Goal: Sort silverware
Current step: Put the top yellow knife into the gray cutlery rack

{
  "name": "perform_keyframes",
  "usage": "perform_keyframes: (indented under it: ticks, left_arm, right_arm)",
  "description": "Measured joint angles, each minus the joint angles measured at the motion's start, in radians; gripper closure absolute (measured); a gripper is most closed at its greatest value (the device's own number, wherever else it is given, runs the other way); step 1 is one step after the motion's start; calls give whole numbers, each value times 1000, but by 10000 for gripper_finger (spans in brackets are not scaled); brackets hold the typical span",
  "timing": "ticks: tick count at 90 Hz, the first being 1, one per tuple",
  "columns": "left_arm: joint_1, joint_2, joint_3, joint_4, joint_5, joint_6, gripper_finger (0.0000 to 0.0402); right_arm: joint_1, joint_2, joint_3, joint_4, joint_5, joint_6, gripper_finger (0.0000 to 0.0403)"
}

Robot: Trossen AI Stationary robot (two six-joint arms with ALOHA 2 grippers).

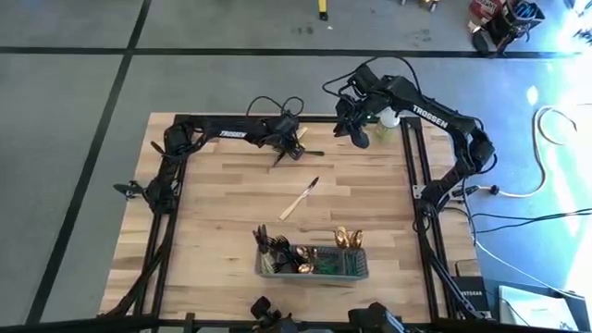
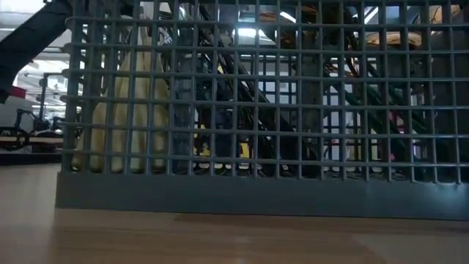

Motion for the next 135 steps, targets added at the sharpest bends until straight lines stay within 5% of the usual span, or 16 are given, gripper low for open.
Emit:
perform_keyframes:
  ticks: [25, 64, 122, 135]
  left_arm:
    - [0, -1, 2, -53, 6, 45, 376]
    - [-21, -87, -7, -117, -34, 45, 390]
    - [-95, -191, -13, -143, -137, 125, 384]
    - [-37, -134, -13, -111, -9, 170, 345]
  right_arm:
    - [0, 0, 0, -9, 0, 25, 347]
    - [0, -1, 2, -16, -16, 25, 347]
    - [0, -14, 2, 23, -61, 51, 347]
    - [0, -14, 2, 36, -62, 51, 347]
